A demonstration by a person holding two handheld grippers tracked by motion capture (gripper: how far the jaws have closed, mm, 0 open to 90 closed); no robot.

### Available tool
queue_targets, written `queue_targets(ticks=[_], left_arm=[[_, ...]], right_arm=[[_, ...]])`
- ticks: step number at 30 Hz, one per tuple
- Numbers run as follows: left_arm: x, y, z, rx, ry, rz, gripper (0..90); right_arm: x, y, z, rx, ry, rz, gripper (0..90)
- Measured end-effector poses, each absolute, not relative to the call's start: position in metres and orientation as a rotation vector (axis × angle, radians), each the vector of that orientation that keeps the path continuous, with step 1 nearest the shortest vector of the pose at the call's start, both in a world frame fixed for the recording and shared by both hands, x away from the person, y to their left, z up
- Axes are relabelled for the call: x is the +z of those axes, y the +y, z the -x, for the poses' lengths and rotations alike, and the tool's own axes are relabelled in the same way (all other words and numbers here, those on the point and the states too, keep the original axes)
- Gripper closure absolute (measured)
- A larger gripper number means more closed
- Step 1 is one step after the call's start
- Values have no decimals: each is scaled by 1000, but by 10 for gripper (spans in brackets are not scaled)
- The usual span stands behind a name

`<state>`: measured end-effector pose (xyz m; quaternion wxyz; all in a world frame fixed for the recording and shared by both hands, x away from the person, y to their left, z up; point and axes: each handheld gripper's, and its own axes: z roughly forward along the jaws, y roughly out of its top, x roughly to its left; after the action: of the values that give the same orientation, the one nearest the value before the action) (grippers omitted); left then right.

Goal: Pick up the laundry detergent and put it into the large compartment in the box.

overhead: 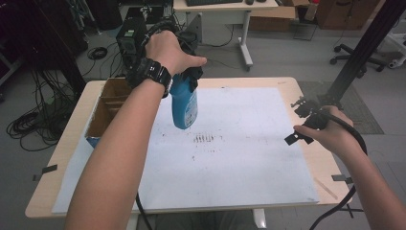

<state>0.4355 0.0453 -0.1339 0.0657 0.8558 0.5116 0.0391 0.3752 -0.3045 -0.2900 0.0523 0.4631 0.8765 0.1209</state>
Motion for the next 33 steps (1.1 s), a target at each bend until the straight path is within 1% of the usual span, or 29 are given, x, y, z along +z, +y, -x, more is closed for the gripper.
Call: queue_targets(ticks=[11,17,33], left_arm=[[-127,45,-436,108,1569,-2572,375],[-124,50,-437,118,1614,-2542,375],[-115,80,-440,125,1734,-2463,375]], right_arm=[[-286,-306,-376,374,2657,-1408,181],[-286,-308,-376,375,2655,-1415,181],[-289,-310,-377,380,2655,-1425,181]])
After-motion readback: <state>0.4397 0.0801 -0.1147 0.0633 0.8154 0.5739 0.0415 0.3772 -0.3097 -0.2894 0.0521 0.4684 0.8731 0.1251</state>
